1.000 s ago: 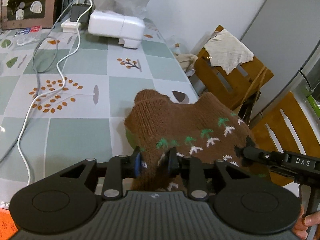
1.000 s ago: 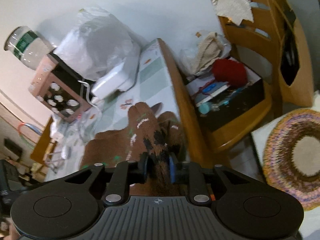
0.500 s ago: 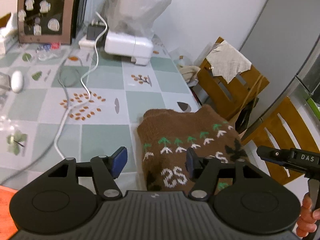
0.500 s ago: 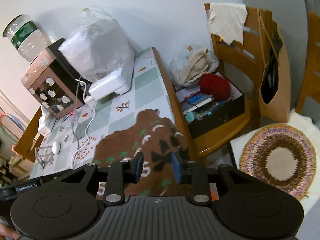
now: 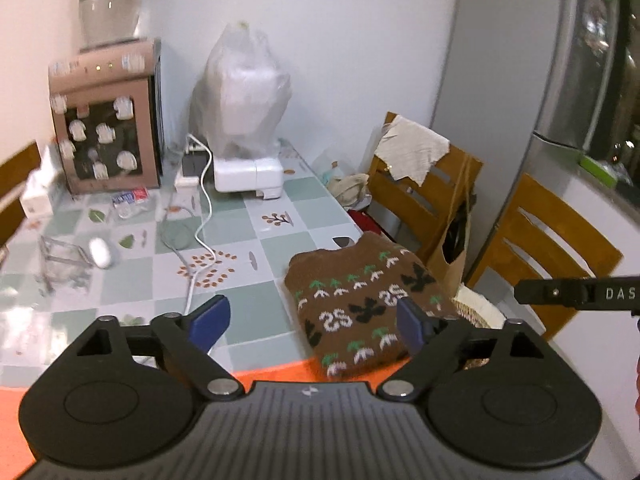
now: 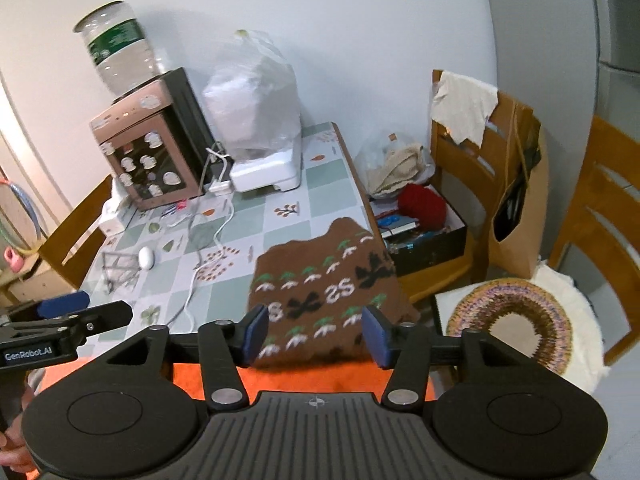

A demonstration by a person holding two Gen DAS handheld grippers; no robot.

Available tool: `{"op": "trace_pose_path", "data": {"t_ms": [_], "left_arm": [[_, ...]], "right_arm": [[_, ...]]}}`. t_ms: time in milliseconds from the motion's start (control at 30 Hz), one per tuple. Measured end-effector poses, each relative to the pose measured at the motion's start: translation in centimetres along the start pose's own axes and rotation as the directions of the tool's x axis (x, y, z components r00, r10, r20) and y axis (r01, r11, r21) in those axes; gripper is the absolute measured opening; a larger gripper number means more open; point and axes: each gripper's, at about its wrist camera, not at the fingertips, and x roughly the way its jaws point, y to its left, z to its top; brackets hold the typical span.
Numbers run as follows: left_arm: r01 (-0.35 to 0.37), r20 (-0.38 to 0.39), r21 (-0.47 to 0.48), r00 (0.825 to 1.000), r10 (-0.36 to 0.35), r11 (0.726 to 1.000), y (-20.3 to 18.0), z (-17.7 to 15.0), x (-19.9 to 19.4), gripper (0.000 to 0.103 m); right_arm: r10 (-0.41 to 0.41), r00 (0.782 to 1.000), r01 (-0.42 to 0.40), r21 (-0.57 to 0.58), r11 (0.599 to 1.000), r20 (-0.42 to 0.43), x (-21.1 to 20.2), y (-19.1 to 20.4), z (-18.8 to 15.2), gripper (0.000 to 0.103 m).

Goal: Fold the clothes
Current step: 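Open the left gripper, release the vest, and withdraw both grippers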

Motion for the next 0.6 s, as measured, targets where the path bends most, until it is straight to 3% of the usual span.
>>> {"op": "trace_pose_path", "data": {"t_ms": [67, 233, 333, 500, 600], "left_arm": [[0.011, 0.009, 0.008, 1.0, -0.011, 1.0, -0.1, -0.6, -2.4, 0.102], [0.023, -0.007, 0.038, 1.0, -0.023, 0.999, -0.2, -2.6, -7.3, 0.103], [0.011, -0.001, 0.05, 1.0, -0.011, 0.999, 0.2, -4.4, -10.1, 0.103], [-0.027, -0.059, 0.09, 0.998, 0.032, 0.996, 0.5, -7.4, -13.7, 0.103], [-0.05, -0.046, 0.1, 0.997, 0.055, 0.994, 0.9, -9.4, -16.0, 0.103]], "right_arm": [[-0.001, 1.0, 0.001, -0.007, 1.0, 0.009, -2.2, 1.1, -1.0, 0.064], [-0.012, 1.0, 0.013, -0.023, 1.0, 0.021, -6.9, 3.6, -3.7, 0.069], [-0.033, 0.999, 0.034, -0.039, 0.999, 0.027, -9.3, 5.1, -5.4, 0.076], [-0.067, 0.997, 0.07, -0.053, 0.996, 0.045, -12.6, 7.4, -8.3, 0.085], [-0.087, 0.994, 0.091, -0.068, 0.994, 0.059, -14.1, 8.8, -10.2, 0.091]]}}
